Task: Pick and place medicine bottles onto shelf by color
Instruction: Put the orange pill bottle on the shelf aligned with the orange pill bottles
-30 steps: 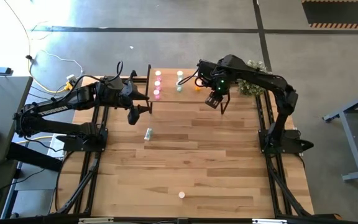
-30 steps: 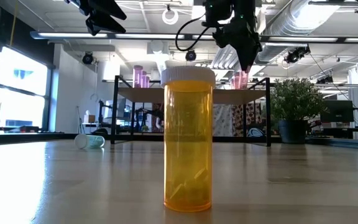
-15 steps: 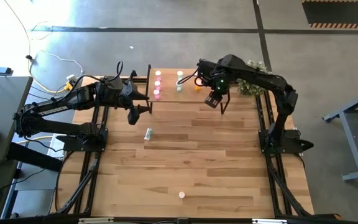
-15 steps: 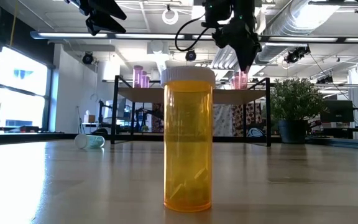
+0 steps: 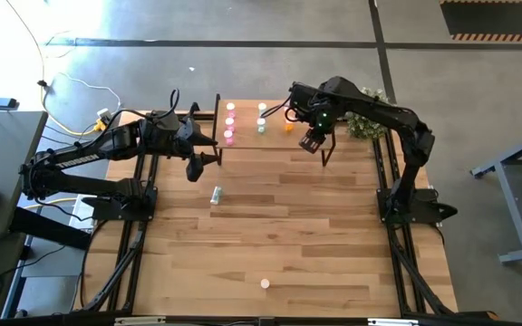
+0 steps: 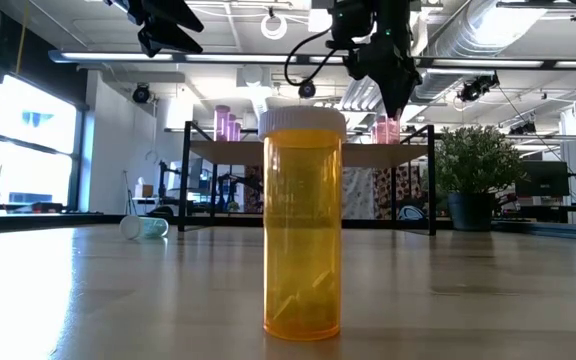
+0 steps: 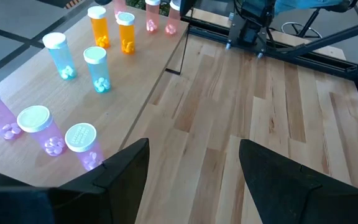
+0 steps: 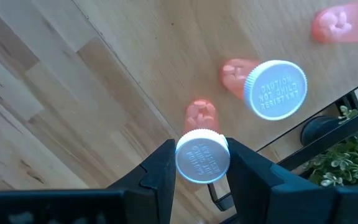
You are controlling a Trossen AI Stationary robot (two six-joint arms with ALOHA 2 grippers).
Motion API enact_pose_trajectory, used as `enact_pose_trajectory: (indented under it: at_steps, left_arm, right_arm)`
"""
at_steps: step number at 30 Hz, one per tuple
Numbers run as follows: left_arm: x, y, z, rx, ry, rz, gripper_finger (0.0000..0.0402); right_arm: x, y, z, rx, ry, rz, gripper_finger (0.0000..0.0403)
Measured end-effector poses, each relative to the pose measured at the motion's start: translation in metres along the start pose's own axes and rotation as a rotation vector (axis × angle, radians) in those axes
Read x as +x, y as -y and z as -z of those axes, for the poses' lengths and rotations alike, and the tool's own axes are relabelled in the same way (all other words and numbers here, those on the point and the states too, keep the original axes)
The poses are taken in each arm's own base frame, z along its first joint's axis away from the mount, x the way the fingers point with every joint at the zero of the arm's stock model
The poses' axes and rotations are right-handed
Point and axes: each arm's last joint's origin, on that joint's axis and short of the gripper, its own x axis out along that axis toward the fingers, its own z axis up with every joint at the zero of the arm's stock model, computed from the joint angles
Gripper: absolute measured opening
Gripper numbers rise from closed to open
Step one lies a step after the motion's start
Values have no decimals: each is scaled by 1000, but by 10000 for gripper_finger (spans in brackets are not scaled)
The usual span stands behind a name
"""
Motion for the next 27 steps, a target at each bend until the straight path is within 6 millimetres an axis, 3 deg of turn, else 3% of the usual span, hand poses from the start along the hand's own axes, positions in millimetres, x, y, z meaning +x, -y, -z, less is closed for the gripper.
enact_pose_trajectory:
  at_steps: [27]
  left_arm:
    - [0,0,0,0,0,0,241]
  right_arm:
    - [0,-2,-2,-24,20,-55,115]
